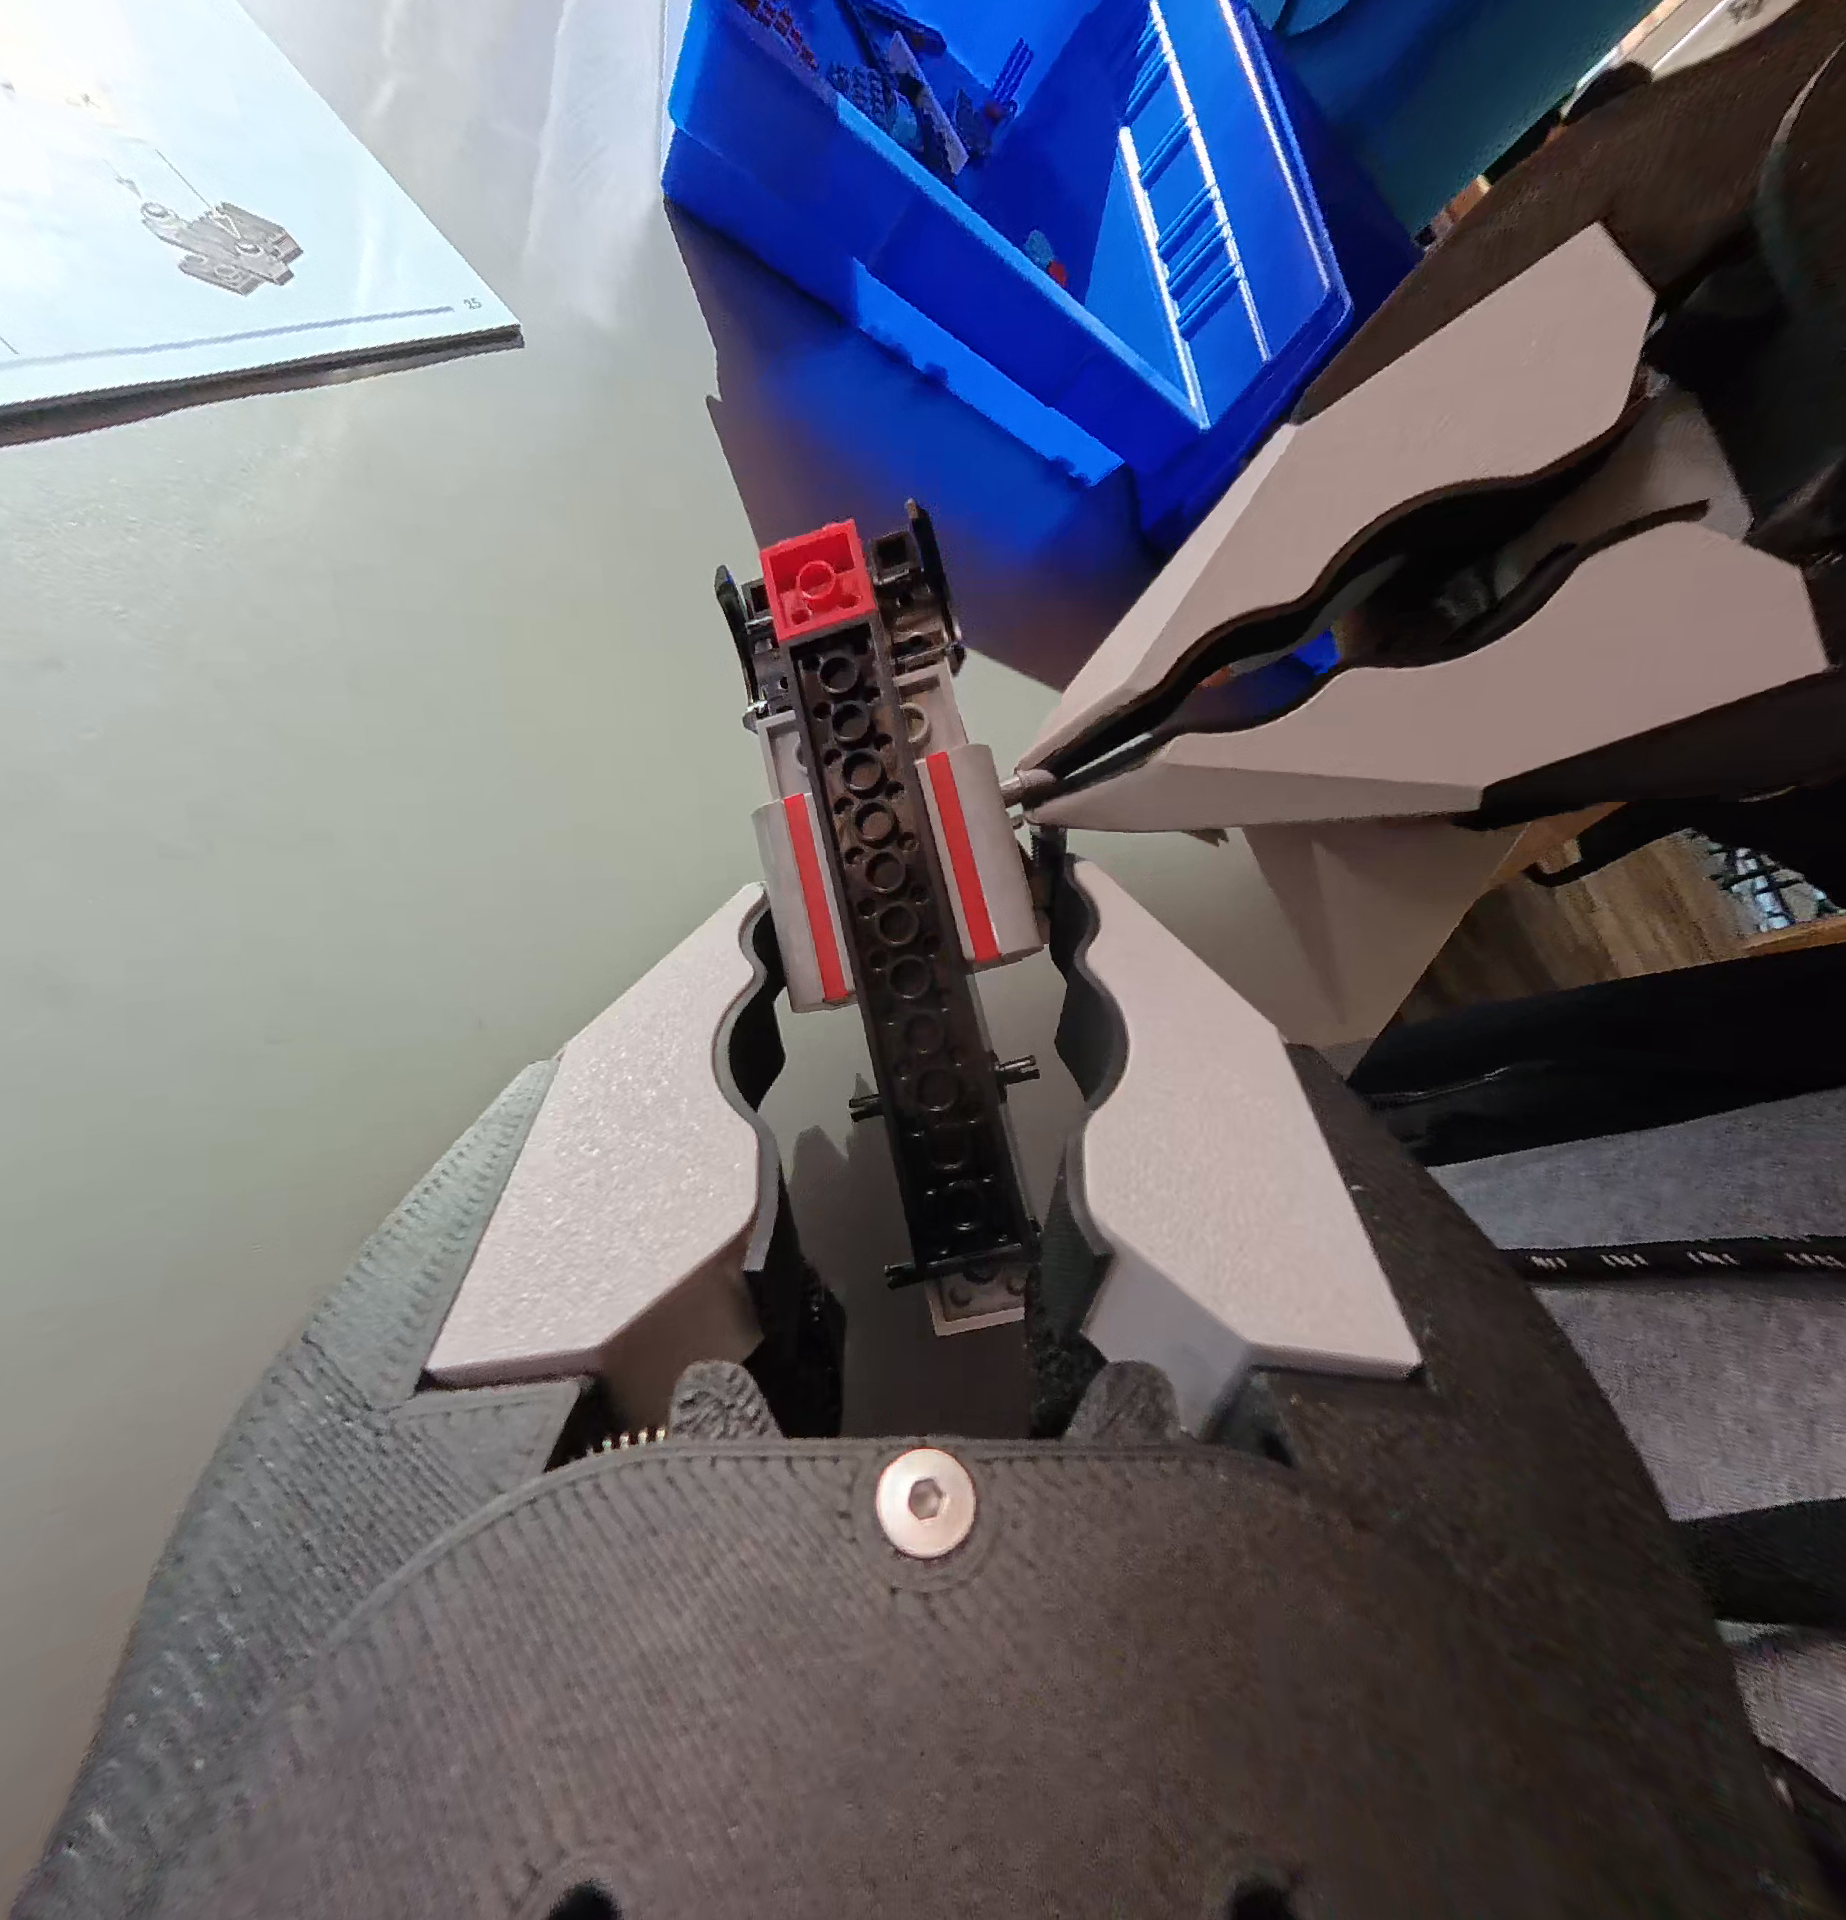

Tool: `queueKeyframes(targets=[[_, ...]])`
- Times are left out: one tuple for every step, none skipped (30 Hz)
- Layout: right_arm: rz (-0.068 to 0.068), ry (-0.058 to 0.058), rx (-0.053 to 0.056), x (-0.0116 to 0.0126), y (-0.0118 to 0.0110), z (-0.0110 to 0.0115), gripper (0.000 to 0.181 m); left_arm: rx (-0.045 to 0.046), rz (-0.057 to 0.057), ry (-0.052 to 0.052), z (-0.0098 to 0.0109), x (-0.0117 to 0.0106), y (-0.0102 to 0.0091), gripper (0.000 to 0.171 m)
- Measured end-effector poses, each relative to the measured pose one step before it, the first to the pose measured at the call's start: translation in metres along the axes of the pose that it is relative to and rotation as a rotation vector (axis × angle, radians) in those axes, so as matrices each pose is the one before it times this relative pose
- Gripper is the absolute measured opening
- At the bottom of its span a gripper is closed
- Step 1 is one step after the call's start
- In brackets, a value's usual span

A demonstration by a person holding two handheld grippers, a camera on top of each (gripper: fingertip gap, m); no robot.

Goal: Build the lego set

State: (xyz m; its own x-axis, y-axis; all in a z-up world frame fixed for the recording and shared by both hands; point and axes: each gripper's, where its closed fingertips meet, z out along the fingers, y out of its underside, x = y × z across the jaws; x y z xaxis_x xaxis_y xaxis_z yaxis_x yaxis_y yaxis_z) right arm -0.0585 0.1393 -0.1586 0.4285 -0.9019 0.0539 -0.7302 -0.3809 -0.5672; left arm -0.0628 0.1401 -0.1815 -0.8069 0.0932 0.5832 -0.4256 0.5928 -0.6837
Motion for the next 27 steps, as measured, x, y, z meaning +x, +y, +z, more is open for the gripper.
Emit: queueKeyframes(targets=[[-0.0103,0.0013,-0.0158,0.00001,0.00062,0.00027,0.004,-0.00373,0.0095,-0.0081,0.00028,-0.00039,0.00035,0.051],[-0.0086,0.0027,-0.0118,0.00022,0.00019,0.00043,0.004,-0.00297,0.0096,-0.0106,-0.00006,-0.00071,0.00006,0.051],[-0.0052,0.0014,-0.0101,0.00006,0.00027,0.00082,0.004,-0.00450,0.0136,-0.0147,-0.00013,-0.00116,0.00010,0.051],[-0.0031,0.0006,-0.0064,0.00007,0.00010,0.00098,0.004,-0.00429,0.0144,-0.0148,-0.00002,-0.00125,0.00022,0.051],[0.0040,-0.0014,-0.0011,0.00020,-0.00044,0.00083,0.004,-0.00149,0.0118,-0.0142,-0.00007,-0.00127,-0.00011,0.051],[0.0103,-0.0051,0.0032,0.00003,-0.00077,0.00066,0.004,-0.00089,0.0083,-0.0115,-0.00035,-0.00099,-0.00024,0.051],[0.0135,-0.0079,0.0053,-0.00013,-0.00074,0.00049,0.004,-0.00020,0.0054,-0.0084,-0.00035,-0.00075,-0.00017,0.051],[0.0126,-0.0070,0.0049,0.00002,-0.00045,0.00028,0.004,0.00035,0.0047,-0.0058,-0.00029,-0.00044,-0.00005,0.051],[0.0122,-0.0070,0.0038,-0.00019,-0.00015,0.00043,0.004,-0.00083,0.0063,-0.0058,-0.00013,-0.00049,0.00027,0.051],[0.0135,-0.0099,0.0025,-0.00063,0.00027,0.00051,0.004,-0.00344,0.0088,-0.0058,-0.00007,-0.00023,0.00074,0.051],[0.0167,-0.0137,0.0035,-0.00065,0.00043,0.00046,0.004,-0.00296,0.0118,-0.0047,-0.00014,-0.00014,0.00068,0.051],[0.0196,-0.0157,0.0054,-0.00070,0.00021,0.00012,0.004,-0.00105,0.0070,0.0000,-0.00013,0.00020,0.00048,0.051],[0.0165,-0.0138,0.0067,-0.00048,-0.00016,-0.00021,0.004,0.00259,0.0009,0.0026,-0.00014,0.00033,-0.00012,0.051],[0.0090,-0.0105,0.0038,-0.00045,-0.00005,-0.00031,0.004,0.00227,0.0066,0.0011,-0.00011,0.00039,-0.00010,0.051],[0.0066,-0.0073,0.0025,-0.00022,-0.00025,-0.00026,0.004,0.00207,0.0058,-0.0009,-0.00024,0.00003,-0.00022,0.051],[0.0026,-0.0048,-0.0010,-0.00026,0.00011,0.00001,0.004,-0.00110,0.0080,-0.0030,0.00001,-0.00006,-0.00003,0.051],[-0.0035,-0.0025,-0.0037,0.00005,0.00008,0.00014,0.003,-0.00051,0.0071,-0.0033,0.00020,-0.00016,0.00010,0.051],[-0.0078,-0.0022,-0.0072,-0.00022,0.00048,0.00026,0.003,-0.00237,0.0020,0.0004,0.00036,0.00012,0.00049,0.051],[-0.0116,-0.0014,-0.0063,-0.00017,0.00021,0.00020,0.003,-0.00018,-0.0013,0.0029,0.00034,0.00020,0.00055,0.051],[-0.0151,-0.0004,-0.0052,-0.00025,0.00021,0.00033,0.003,-0.00053,-0.0008,0.0043,0.00017,0.00012,0.00043,0.051],[-0.0101,0.0010,-0.0015,-0.00001,-0.00025,0.00015,0.003,0.00353,-0.0023,0.0017,-0.00011,-0.00017,-0.00005,0.051],[-0.0173,0.0021,-0.0038,-0.00019,-0.00011,0.00027,0.003,0.00049,0.0007,0.0003,-0.00002,-0.00008,0.00020,0.051],[-0.0183,0.0025,-0.0060,-0.00013,0.00018,0.00023,0.003,-0.00004,0.0031,-0.0010,0.00010,-0.00003,0.00026,0.052],[-0.0219,0.0004,-0.0068,-0.00038,0.00037,0.00034,0.003,-0.00326,0.0055,-0.0013,0.00003,0.00009,0.00053,0.051],[-0.0263,-0.0004,-0.0060,-0.00049,0.00059,0.00028,0.003,-0.00318,0.0081,-0.0009,0.00022,0.00022,0.00054,0.051],[-0.0169,-0.0047,-0.0075,-0.00084,0.00070,0.00042,0.003,-0.00516,0.0067,0.0009,0.00031,0.00044,0.00097,0.051],[-0.0211,-0.0049,-0.0077,-0.00106,0.00074,0.00039,0.002,-0.00306,0.0050,0.0017,0.00029,0.00047,0.00081,0.051]])
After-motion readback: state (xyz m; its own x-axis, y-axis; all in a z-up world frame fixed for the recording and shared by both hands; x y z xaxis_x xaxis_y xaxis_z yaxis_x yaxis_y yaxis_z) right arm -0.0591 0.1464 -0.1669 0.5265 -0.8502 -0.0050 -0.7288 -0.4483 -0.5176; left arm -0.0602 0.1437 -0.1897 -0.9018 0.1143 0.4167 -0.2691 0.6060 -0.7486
